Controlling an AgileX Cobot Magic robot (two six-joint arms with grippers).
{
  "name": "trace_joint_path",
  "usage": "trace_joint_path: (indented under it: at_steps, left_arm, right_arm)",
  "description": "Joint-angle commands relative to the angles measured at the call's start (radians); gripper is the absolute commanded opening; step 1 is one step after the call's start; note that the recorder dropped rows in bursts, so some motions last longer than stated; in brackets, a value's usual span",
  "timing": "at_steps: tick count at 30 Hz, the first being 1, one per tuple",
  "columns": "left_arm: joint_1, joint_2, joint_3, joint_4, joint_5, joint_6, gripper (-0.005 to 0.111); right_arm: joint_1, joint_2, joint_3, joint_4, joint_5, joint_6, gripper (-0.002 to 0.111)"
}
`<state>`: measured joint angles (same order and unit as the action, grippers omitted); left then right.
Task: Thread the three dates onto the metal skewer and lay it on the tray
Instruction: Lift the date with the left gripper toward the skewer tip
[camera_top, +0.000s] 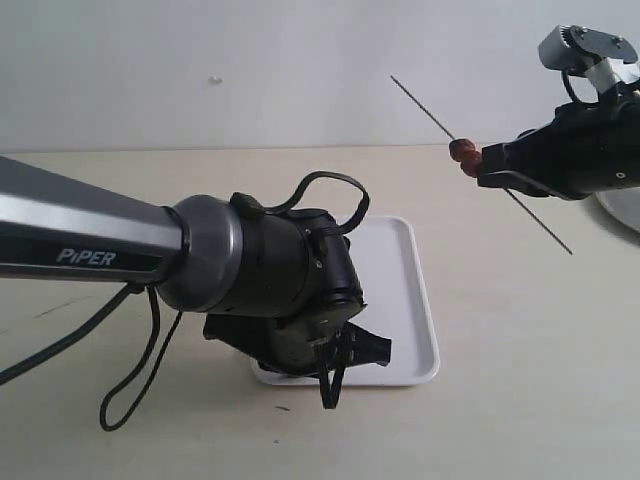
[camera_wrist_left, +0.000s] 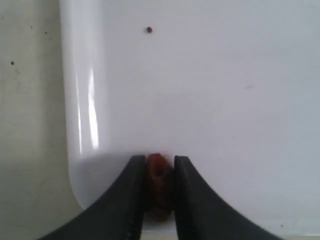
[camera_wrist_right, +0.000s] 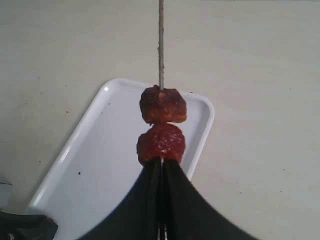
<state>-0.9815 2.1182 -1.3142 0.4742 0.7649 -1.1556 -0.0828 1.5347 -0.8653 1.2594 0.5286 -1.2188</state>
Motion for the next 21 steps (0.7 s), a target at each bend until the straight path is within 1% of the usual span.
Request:
trace_joint_path:
  at_steps: [1, 6, 10, 14, 18, 21]
  left_arm:
    - [0.005, 0.006, 0.001, -0.014, 0.009, 0.024, 0.015]
    - [0.01, -0.037, 0.001, 0.014, 0.013, 0.053, 0.015]
    - [0.041, -0.106, 0.001, 0.048, 0.006, 0.053, 0.015]
    - [0.097, -0.181, 0.001, 0.048, -0.052, 0.087, 0.015]
    - [0.163, -0.239, 0.001, 0.045, -0.159, 0.09, 0.015]
    - [0.228, -0.272, 0.001, -0.035, -0.272, 0.125, 0.015]
  right_arm:
    - [0.0, -0.009, 0.001, 0.0, 0.017, 0.001, 0.0]
    - [0.0, -0.009, 0.001, 0.0, 0.019, 0.001, 0.0]
    - [0.0, -0.009, 0.001, -0.005, 0.018, 0.001, 0.0]
    - [0.0, -0.009, 0.001, -0.011, 0.024, -0.003, 0.0]
    - [0.0, -0.009, 0.001, -0.031, 0.045, -0.003, 0.0]
    - [0.0, -0.009, 0.001, -0.031, 0.072, -0.003, 0.0]
